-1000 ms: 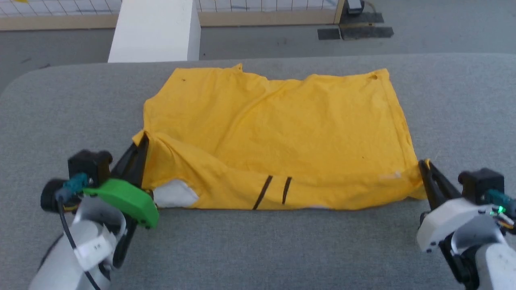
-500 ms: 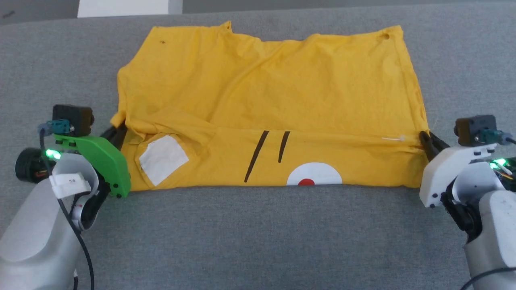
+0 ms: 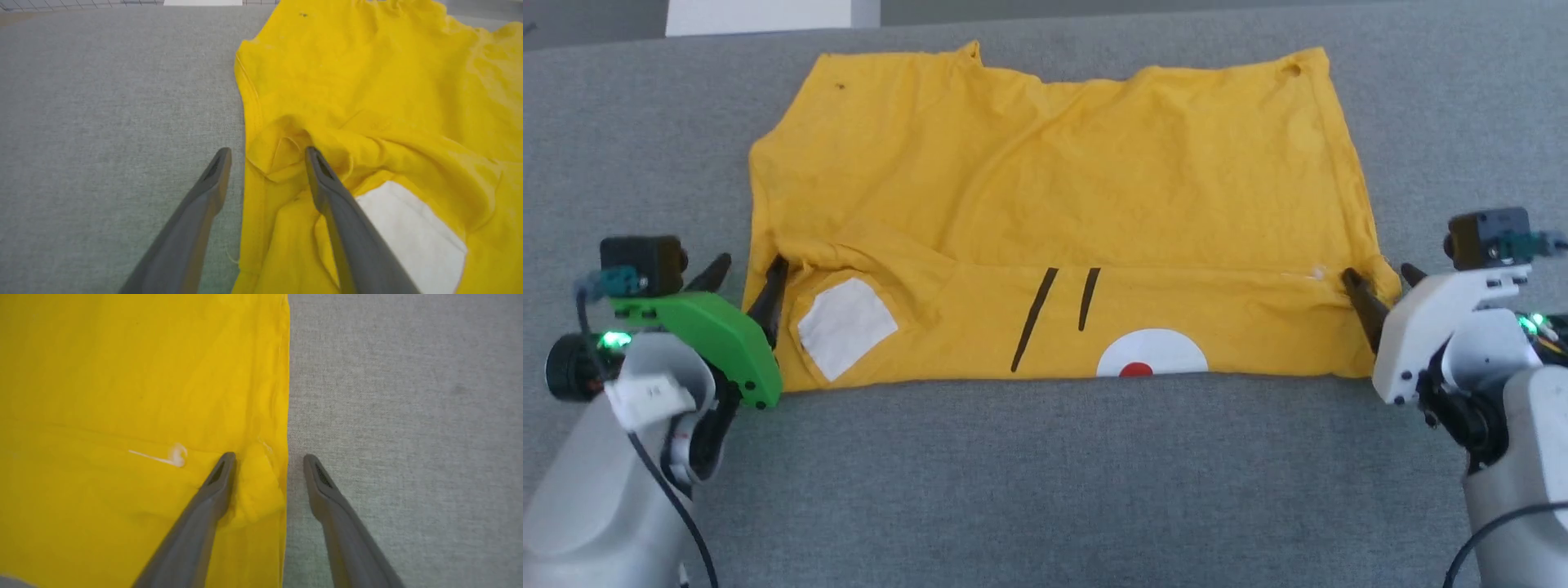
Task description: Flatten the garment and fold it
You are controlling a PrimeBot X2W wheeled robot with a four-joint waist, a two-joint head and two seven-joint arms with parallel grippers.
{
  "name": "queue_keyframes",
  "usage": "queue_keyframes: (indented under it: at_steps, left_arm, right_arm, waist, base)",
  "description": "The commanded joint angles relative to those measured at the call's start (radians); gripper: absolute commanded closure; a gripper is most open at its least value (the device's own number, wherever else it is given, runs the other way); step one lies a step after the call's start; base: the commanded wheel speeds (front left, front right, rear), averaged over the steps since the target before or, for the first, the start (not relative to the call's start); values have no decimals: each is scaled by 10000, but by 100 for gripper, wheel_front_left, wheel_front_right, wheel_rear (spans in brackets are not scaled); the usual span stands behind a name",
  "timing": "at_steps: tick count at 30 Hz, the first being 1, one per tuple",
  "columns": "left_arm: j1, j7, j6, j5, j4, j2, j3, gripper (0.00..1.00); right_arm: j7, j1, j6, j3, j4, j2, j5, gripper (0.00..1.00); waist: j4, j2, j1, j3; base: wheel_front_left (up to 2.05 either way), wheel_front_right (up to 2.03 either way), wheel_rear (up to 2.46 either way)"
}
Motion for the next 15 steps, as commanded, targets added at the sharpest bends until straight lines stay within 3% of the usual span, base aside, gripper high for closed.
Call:
queue_keyframes:
  at_steps: [1, 7, 10, 15]
  left_arm:
    - [294, -706, 211, 229, -124, -124, 95, 0]
    - [1478, -3113, 1365, 931, -676, -605, 435, 0]
    - [2090, -3344, 1819, 1028, -899, -752, 458, 0]
    - [2843, -2767, 2604, 822, -1044, -898, 614, 0]
  right_arm:
    - [-404, 343, -17, -63, -156, 72, 34, 0]
    - [-2845, 1377, -17, -246, -1055, 324, -85, 0]
    - [-3983, 1973, -17, -352, -1481, 587, -191, 0]
    - [-5511, 2919, -17, -457, -2097, 1066, -351, 0]
  waist:
    - [96, 0, -1, -404]
    - [167, 0, -1, -1171]
    - [193, 0, -1, -1421]
    - [122, 0, -1, -1599]
  base:
    - [0, 0, 0]
    - [0, 0, 0]
    - [0, 0, 0]
    - [0, 0, 0]
